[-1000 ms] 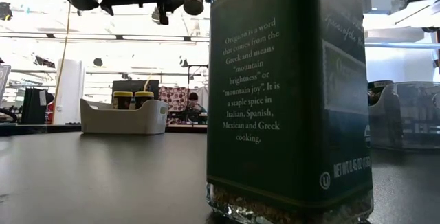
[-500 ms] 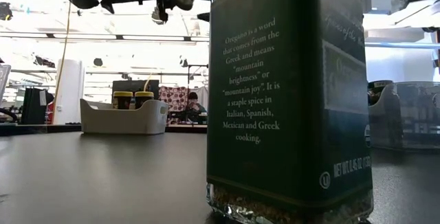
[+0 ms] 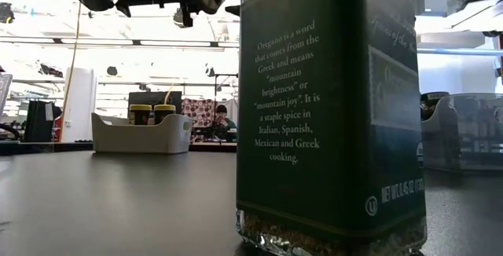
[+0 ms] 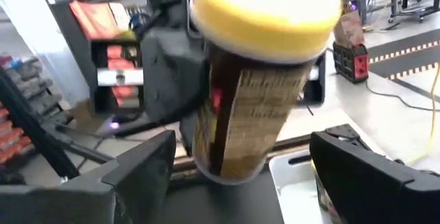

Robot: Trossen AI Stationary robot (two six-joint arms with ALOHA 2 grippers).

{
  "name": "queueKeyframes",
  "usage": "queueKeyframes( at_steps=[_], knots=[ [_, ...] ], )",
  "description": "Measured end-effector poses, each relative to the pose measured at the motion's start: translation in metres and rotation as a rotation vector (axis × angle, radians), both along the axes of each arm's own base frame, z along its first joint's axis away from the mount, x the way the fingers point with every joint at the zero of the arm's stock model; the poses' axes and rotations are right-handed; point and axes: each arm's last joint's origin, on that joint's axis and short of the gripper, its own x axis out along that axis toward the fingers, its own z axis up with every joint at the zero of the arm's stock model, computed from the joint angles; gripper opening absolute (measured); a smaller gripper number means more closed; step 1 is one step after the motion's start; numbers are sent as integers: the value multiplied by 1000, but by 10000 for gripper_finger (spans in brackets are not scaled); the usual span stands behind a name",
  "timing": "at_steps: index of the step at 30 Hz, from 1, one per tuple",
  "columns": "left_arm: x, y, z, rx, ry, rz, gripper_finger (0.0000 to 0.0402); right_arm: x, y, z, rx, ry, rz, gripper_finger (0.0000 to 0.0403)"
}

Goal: Sort spices by type
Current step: Put the top yellow seasoning bottle into the gray bin

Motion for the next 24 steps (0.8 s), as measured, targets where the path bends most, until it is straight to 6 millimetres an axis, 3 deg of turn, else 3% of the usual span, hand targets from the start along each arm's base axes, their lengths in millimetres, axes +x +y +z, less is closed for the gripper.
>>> queueKeyframes(
  at_steps=[24],
  knots=[
    [2, -5, 9, 6, -29, -19, 167, 5, 8, 1, -7, -26, -51, 364]
  ],
)
